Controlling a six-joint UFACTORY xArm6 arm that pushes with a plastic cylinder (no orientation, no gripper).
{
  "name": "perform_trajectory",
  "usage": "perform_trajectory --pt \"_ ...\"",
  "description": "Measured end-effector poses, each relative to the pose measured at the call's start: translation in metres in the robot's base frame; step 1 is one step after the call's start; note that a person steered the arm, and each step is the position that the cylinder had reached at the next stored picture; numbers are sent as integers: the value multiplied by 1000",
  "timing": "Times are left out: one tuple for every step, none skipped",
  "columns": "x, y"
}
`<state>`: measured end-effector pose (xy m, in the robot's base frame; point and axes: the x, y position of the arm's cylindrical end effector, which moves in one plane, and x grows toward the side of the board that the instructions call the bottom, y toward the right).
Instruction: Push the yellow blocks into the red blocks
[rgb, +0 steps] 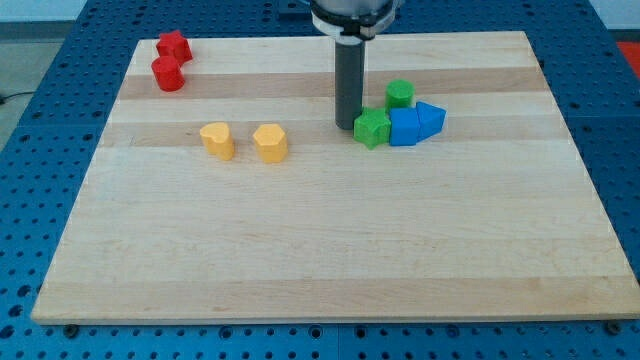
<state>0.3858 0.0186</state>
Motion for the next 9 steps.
perform_trajectory --pt "40 -7" --pt "39 -89" --pt "5 -172" --pt "-19 -213" --pt "-13 -207" --pt "8 -200" --pt "-17 -191" --pt "-38 -190" --pt "-52 -164"
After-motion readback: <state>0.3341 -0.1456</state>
